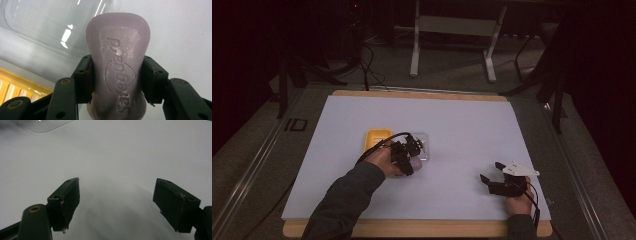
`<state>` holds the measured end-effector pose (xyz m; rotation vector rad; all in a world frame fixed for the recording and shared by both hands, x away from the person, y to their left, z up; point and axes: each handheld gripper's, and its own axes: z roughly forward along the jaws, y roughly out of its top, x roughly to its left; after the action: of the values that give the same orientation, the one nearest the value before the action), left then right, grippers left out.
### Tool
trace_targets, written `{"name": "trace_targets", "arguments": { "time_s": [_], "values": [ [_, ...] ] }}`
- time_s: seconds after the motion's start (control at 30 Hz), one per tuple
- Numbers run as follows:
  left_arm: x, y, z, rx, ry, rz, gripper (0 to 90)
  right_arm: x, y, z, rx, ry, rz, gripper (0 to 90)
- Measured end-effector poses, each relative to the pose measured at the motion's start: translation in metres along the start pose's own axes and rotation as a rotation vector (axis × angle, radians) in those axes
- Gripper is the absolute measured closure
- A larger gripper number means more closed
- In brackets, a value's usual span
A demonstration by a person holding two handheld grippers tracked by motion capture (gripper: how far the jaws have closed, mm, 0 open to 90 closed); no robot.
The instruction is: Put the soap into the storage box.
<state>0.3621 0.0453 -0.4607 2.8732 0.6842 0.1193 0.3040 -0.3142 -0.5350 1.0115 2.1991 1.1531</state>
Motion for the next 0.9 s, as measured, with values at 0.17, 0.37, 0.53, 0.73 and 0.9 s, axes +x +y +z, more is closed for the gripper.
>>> {"name": "trace_targets", "arguments": {
  "time_s": [0.17, 0.37, 0.53, 0.73, 0.9],
  "values": [
    [0.004, -0.002, -0.002, -0.002, 0.001, -0.011, 49.8, 0.000, 0.000, 0.000, 0.000, 0.000, 0.000, 21.2],
    [0.006, -0.003, -0.002, -0.002, 0.000, -0.013, 49.8, 0.000, 0.000, 0.000, 0.000, -0.001, -0.001, 21.2],
    [0.009, -0.004, -0.004, -0.009, 0.000, -0.023, 49.8, 0.000, 0.000, 0.000, 0.000, -0.001, 0.000, 21.2],
    [0.013, -0.006, -0.006, -0.013, 0.006, -0.039, 49.8, 0.000, 0.000, 0.000, 0.000, 0.000, 0.000, 21.2],
    [0.015, -0.007, -0.007, -0.016, 0.003, -0.046, 49.8, 0.000, 0.000, 0.000, 0.000, 0.000, 0.000, 21.2]
  ]
}}
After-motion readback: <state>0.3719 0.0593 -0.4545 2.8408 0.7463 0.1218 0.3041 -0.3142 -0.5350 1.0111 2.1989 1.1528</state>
